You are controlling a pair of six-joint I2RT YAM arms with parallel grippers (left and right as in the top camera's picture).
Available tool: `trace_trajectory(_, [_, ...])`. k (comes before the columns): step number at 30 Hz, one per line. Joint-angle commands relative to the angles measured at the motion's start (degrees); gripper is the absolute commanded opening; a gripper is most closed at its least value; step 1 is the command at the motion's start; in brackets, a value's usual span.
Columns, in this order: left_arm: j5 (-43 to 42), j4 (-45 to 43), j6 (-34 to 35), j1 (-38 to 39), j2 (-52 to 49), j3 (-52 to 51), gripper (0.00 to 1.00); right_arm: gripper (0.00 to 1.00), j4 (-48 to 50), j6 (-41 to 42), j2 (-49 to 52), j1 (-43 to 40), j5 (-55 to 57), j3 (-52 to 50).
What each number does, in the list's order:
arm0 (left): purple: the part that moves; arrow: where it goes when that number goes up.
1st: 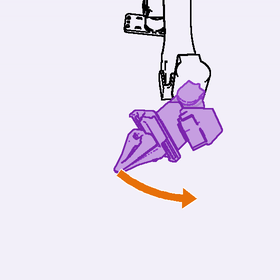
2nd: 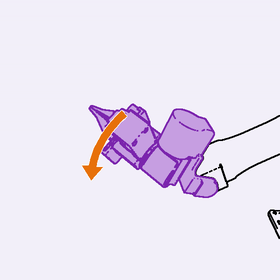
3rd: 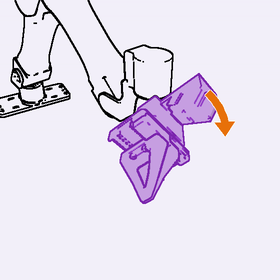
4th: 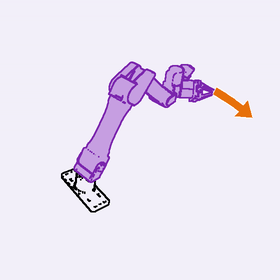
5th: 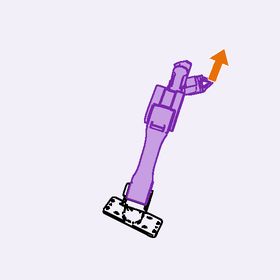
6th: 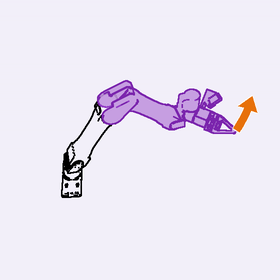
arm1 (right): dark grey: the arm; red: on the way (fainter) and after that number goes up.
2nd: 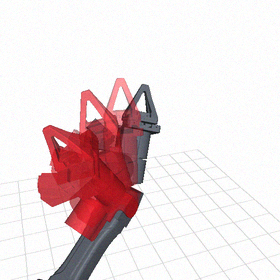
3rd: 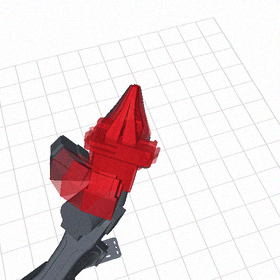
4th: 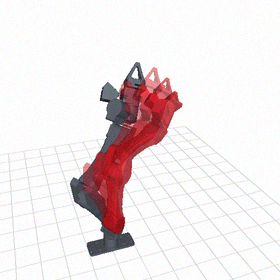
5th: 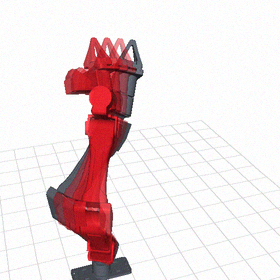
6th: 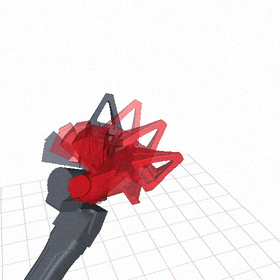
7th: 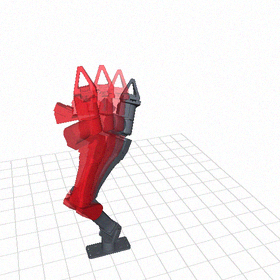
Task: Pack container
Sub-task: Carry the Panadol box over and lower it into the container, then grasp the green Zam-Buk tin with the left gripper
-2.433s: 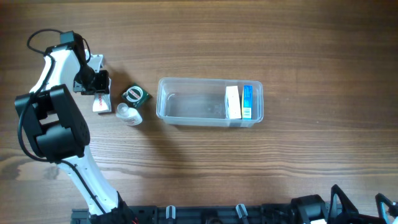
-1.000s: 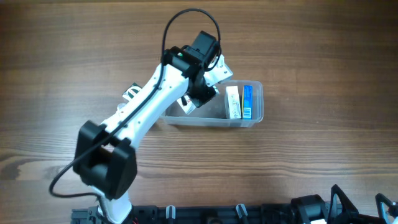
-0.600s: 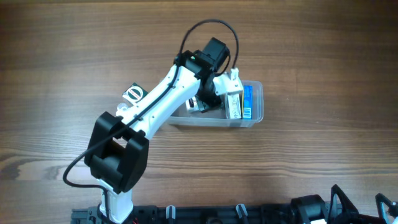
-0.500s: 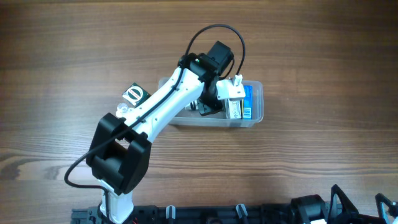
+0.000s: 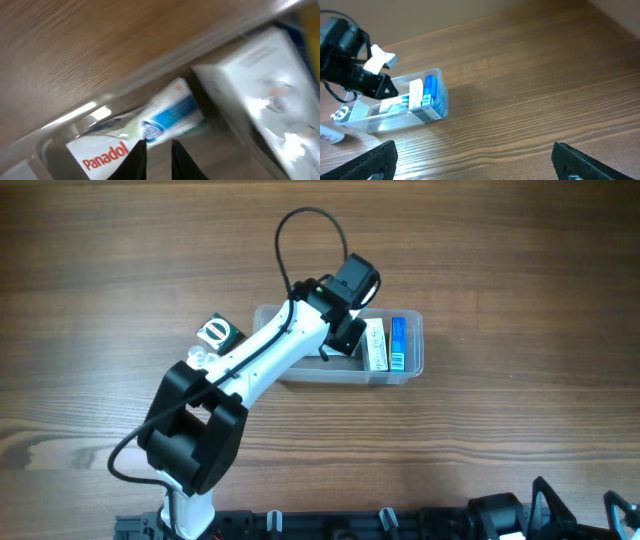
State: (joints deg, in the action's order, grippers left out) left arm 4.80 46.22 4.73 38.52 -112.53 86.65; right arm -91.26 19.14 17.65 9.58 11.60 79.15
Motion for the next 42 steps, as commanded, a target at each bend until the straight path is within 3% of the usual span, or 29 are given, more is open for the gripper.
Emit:
trace_trajectory(1, [8.39,-2.25,15.85,-0.17,-0.9,-4.2,0.16,1.0,0.11,-0.94,-0.68,-0.24,-0.55,0.11])
trace_trajectory(10, [8.15,-12.46,16.9,-0.17,-1.9,-15.06,0.25,1.0,0.11,-0.96,-0.68,-0.24,-0.55,0.11])
trace_trajectory(15, [8.41,-12.04,14.99,-0.17,0.59,-14.62,0.24,1.0,0.11,-0.96,-0.68,-0.24,-0.55,0.11])
trace_trajectory(21, [7.82,-8.52,15.28,0.2,12.09,-13.99,0.28,1.0,0.11,-0.94,-0.68,-0.24,-0.55,0.11])
trace_trajectory(26, [3.54,-6.12,15.72,0.26,11.43,-14.53,0.3,1.0,0.11,-0.94,-0.68,-0.24,-0.55,0.11])
trace_trajectory(29, [3.39,-5.64,15.37,0.2,10.23,-14.49,0.22,1.0,0.11,-0.94,-0.68,-0.24,-0.55,0.11])
trace_trajectory(31, [3.82,-4.2,15.19,-0.15,13.14,-13.57,0.28,1.0,0.11,-0.94,-0.68,-0.24,-0.55,0.11])
trace_trajectory(34, [3.8,-0.42,15.02,-2.58,22.25,-10.54,0.45,1.0,0.11,-0.96,-0.68,-0.24,-0.55,0.11])
trace_trajectory(38, [6.58,1.88,14.97,-6.21,36.13,-9.86,0.85,0.99,0.11,-0.94,-0.68,-0.24,-0.55,0.11])
trace_trajectory(42, [9.2,8.57,15.72,-13.42,45.75,-9.86,0.93,1.0,0.11,-0.96,-0.68,-0.24,-0.55,0.11])
